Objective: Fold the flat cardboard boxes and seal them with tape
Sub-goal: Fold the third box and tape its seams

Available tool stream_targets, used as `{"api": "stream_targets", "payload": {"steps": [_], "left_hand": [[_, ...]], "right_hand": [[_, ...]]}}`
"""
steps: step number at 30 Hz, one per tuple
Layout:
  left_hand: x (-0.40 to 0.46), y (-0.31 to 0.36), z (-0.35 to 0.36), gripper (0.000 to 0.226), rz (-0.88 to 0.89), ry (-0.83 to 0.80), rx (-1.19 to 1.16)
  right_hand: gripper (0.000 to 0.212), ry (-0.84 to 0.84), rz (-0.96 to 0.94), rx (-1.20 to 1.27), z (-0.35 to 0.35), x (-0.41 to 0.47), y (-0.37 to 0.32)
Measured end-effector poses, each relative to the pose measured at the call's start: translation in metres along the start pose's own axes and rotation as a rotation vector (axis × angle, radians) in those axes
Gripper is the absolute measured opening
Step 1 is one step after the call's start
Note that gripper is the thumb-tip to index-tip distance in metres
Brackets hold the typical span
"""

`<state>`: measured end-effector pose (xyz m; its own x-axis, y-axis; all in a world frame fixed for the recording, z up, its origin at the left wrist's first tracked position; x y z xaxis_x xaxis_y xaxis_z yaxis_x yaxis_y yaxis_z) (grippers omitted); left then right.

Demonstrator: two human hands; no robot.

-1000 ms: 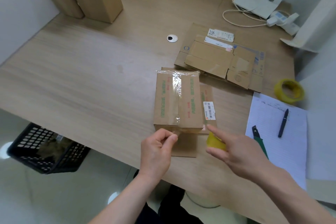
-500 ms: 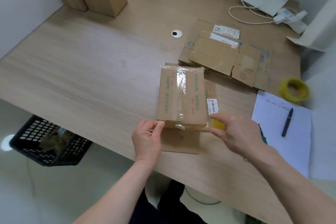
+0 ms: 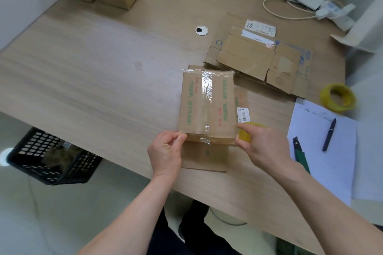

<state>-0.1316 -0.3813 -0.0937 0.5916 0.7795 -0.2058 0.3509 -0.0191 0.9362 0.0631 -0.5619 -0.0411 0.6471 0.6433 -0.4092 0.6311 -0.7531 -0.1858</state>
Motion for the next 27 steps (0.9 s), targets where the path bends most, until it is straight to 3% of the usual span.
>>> {"api": "stream_targets", "payload": {"steps": [13,20,23,25,27], "left_hand": [[0.005,-0.010,0.001,0.030,-0.101,-0.018,-0.067],[0.011,-0.020,-0.003,0.024,-0.191,0.045,-0.097],[0.018,-0.012,0.000,0.030,-0.093,-0.078,-0.094],[0.024,-0.001,0.003,0.043,0.050,-0.206,0.036],[0.031,0.008,0.005,0.037,0.164,-0.310,0.154]], "right_hand": [[0.037,0.044,0.040,0.039,0.013,0.002,0.001],[0.039,0.024,0.063,0.104,0.019,0.010,0.006],[0.038,-0.007,0.079,0.130,0.021,0.016,0.009],[0.039,-0.060,0.108,0.138,0.021,0.021,0.013],[0.038,-0.139,0.125,0.140,0.022,0.027,0.015]]}}
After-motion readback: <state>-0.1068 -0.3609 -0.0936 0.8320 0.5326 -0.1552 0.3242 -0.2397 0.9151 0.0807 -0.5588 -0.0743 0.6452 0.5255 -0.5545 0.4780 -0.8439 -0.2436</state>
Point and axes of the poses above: each hand's wrist, its own x-axis towards the middle knuckle, its own z-axis out of the palm, y = z × x, the point moved 7 cm from there along x, towards the middle knuckle, and after that the axes turned 15 degrees about -y, right-handed, at the moved point
